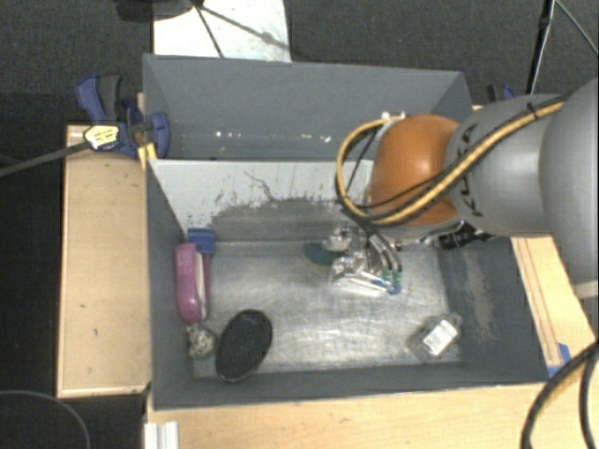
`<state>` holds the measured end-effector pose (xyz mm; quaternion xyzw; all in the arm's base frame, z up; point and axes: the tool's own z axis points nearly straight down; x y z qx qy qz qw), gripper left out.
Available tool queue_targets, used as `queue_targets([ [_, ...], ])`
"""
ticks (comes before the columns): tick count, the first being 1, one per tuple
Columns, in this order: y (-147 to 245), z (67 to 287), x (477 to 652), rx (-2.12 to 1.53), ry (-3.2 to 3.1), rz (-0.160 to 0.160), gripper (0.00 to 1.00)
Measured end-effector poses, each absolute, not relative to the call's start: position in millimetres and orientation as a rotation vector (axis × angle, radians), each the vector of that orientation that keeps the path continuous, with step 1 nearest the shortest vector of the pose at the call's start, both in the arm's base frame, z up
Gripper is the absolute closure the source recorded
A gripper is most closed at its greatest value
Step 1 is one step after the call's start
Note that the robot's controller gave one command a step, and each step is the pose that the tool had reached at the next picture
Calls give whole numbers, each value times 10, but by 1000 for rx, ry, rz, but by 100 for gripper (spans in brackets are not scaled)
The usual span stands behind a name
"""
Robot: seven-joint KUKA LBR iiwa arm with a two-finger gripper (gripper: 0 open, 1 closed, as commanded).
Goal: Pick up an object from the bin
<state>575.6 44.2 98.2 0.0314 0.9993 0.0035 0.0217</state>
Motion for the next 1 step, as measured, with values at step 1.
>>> queue_targets([
  [1,538,2214,5766,179,3125,4,100],
])
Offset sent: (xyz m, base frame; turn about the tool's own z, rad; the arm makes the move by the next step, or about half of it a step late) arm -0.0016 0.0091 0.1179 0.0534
